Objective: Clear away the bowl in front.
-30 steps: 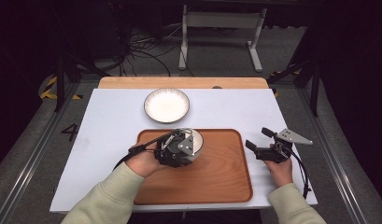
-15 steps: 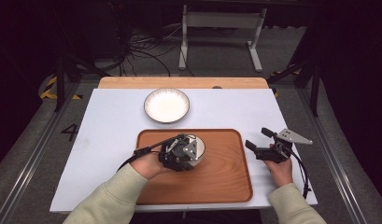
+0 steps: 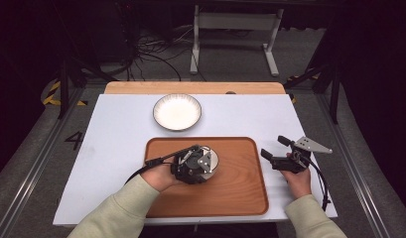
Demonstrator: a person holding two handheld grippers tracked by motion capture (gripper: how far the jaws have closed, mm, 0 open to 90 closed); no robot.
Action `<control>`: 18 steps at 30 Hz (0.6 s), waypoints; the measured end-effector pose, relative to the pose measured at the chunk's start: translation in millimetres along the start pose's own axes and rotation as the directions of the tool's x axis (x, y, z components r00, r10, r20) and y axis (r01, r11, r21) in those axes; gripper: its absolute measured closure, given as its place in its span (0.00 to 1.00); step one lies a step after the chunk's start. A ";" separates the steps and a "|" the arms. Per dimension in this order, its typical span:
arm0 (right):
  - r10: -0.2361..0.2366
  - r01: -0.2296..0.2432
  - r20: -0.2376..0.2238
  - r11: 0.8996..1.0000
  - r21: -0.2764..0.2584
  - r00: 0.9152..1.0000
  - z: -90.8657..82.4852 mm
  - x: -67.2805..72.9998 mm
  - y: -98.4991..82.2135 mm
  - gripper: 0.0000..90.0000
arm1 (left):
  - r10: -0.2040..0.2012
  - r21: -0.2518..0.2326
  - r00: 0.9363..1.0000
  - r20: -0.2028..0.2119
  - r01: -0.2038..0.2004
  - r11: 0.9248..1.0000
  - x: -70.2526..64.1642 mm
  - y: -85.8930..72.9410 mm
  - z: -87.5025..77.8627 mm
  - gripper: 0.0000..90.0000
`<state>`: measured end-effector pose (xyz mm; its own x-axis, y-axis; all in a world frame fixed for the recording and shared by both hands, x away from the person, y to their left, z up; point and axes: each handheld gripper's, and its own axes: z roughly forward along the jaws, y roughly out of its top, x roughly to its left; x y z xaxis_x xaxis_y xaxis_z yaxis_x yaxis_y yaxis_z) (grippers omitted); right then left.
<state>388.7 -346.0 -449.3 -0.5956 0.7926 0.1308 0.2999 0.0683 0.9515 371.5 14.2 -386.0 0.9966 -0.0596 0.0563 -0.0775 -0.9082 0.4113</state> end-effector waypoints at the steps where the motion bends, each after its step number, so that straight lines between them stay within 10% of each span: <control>1: 0.000 0.000 0.001 1.000 0.000 1.000 0.1 0.1 0.0 0.01 | 0.010 0.002 1.000 0.002 -0.010 1.000 0.7 0.1 0.1 0.91; 10: 0.000 0.000 -0.002 1.000 0.000 1.000 0.0 0.1 0.0 0.01 | -0.012 0.015 0.999 0.042 0.011 1.000 -2.4 0.0 2.4 0.89; 18: -0.001 0.001 -0.005 1.000 0.000 1.000 0.0 0.0 0.0 0.01 | -0.062 0.009 0.997 0.055 0.062 0.998 2.1 -0.5 2.5 0.65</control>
<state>388.7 -346.1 -449.3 -0.5998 0.7893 0.1314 0.2994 0.0690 0.9516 373.7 13.5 -388.3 0.9995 -0.0256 -0.0196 -0.0154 -0.9138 0.4059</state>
